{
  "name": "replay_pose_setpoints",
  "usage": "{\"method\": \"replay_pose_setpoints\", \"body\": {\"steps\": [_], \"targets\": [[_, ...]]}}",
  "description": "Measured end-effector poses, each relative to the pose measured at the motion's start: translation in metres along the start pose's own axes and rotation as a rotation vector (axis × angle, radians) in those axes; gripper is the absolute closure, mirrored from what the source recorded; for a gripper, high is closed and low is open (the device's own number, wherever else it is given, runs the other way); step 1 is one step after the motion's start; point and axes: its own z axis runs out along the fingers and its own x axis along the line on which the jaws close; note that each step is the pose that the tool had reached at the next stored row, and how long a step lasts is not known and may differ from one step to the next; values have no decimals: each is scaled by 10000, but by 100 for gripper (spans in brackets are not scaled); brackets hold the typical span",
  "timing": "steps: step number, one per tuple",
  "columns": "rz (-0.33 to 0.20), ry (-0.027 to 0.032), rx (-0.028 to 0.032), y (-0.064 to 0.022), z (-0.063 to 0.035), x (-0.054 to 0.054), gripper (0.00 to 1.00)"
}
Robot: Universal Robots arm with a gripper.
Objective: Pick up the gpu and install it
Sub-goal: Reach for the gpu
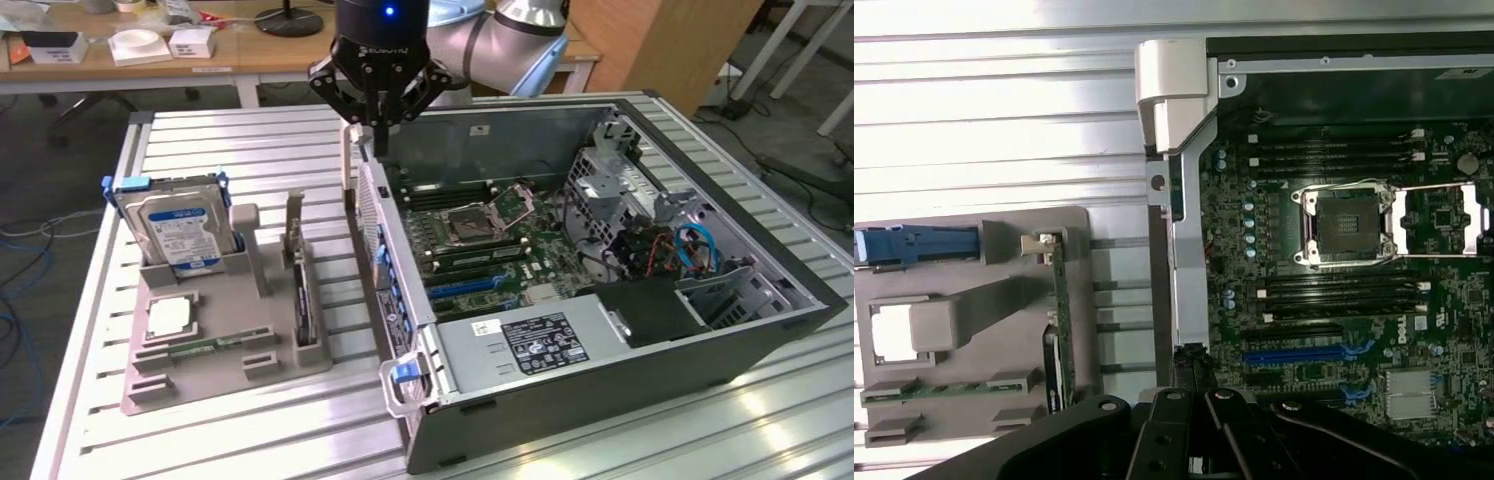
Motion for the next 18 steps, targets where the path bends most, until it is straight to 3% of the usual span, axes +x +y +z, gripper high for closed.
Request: {"method": "replay_pose_setpoints", "body": {"steps": [18], "targets": [[0, 0, 0, -16, 4, 212, 90]]}}
